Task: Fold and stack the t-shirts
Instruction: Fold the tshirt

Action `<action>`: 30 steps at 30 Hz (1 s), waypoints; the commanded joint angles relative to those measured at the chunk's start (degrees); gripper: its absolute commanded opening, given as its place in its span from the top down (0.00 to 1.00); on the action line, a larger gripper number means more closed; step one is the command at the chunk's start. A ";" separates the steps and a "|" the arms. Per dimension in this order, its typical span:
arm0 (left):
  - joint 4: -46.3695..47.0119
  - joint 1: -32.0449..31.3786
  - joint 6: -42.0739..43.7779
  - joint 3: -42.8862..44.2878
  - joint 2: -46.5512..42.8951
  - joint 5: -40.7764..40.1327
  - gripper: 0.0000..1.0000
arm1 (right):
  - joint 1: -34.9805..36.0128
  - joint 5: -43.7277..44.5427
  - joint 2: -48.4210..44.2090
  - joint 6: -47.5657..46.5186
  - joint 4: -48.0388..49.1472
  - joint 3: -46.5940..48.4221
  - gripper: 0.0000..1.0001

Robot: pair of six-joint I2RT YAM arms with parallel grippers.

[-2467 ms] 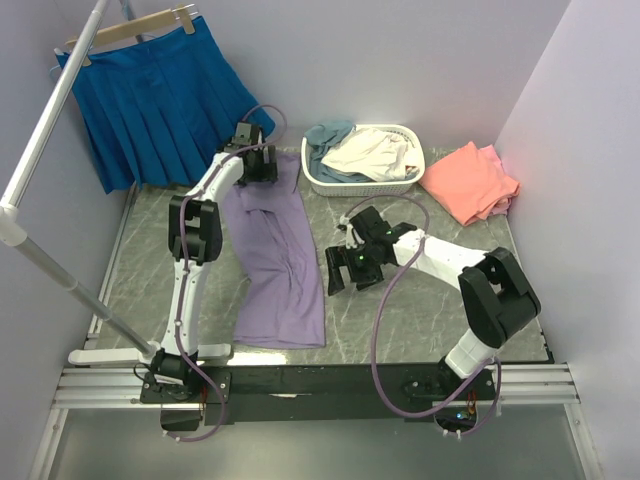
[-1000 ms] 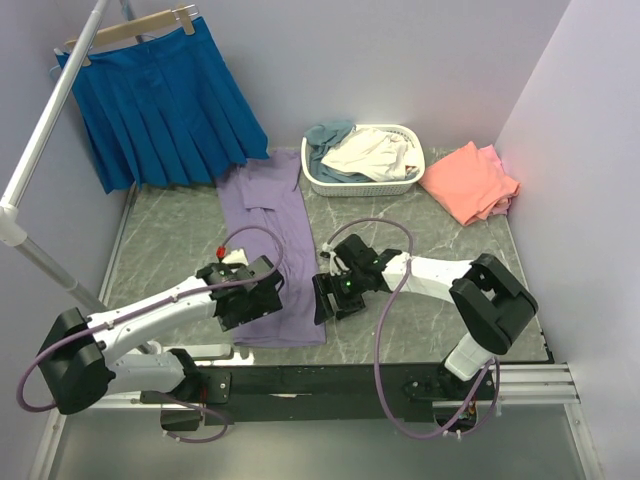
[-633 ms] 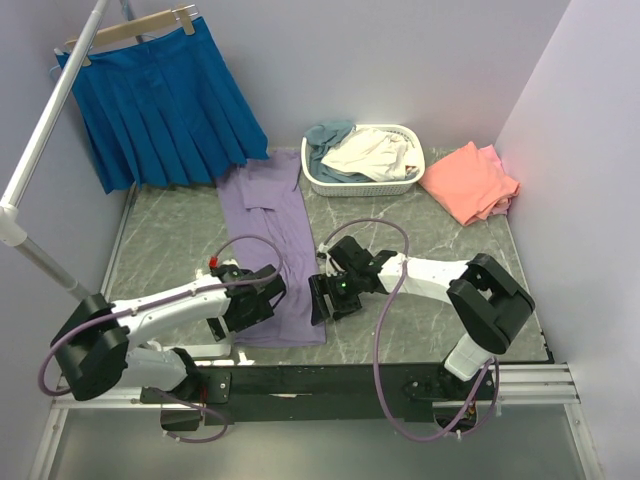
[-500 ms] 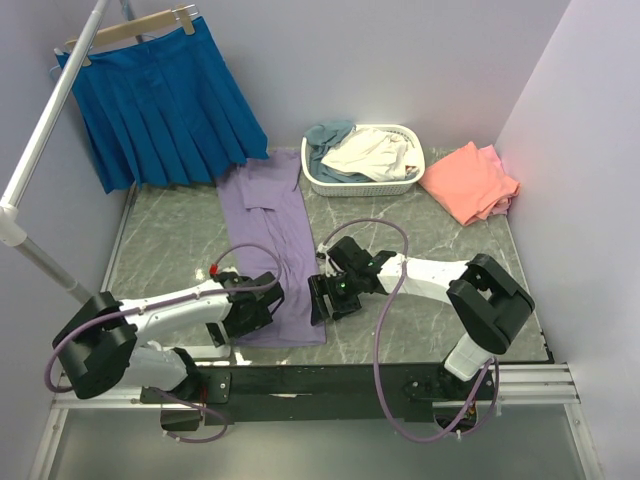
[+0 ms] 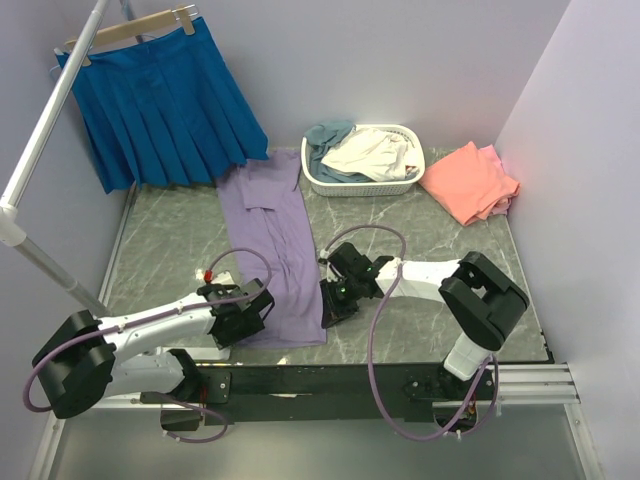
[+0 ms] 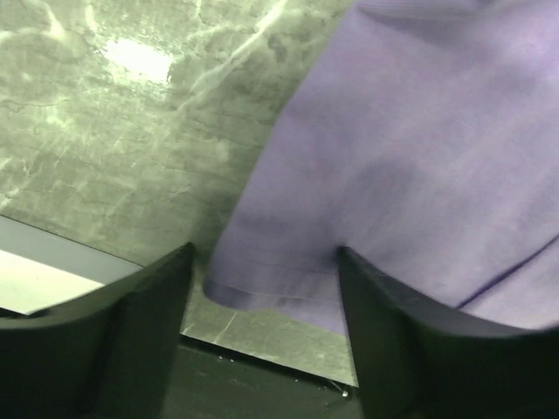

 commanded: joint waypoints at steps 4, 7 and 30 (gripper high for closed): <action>9.27 -0.48 -1.29 -4.79 1.20 6.81 0.55 | 0.52 0.18 0.67 0.37 1.58 -1.74 0.91; 9.98 -0.56 -0.94 -4.70 2.60 7.77 0.72 | 0.52 0.44 0.84 0.37 1.50 -1.92 0.97; -2.93 -23.32 -17.98 2.59 3.57 12.09 0.51 | 0.43 17.93 -12.42 -3.76 -17.49 -4.29 0.23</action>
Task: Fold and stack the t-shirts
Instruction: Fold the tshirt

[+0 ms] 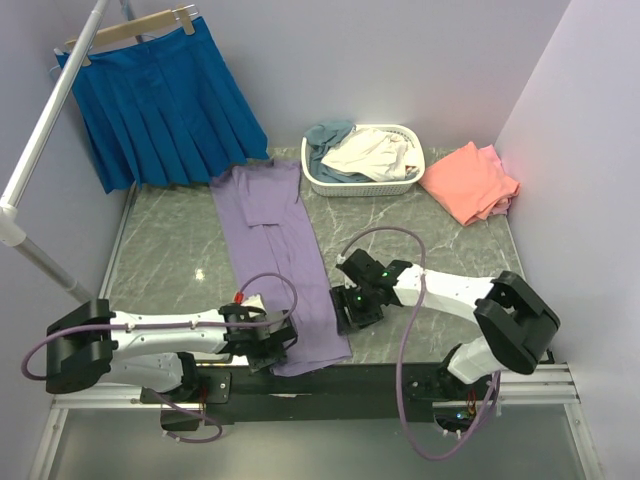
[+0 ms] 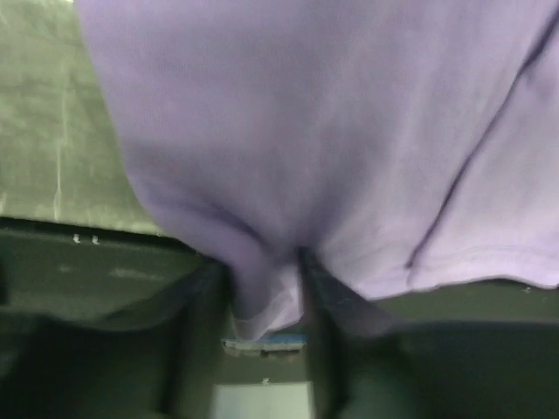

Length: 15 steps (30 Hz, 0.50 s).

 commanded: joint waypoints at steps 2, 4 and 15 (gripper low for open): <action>-9.63 -2.92 -4.52 2.20 1.45 0.96 0.33 | 0.00 4.22 -3.36 -0.13 -3.40 -1.34 0.00; -8.86 -3.00 -4.27 1.86 2.33 1.30 0.34 | -0.09 2.28 -3.89 0.22 -1.82 -1.87 0.00; -4.46 -6.17 -6.02 -0.78 3.83 4.64 0.44 | 0.35 -7.57 -7.05 3.74 5.13 -8.72 0.00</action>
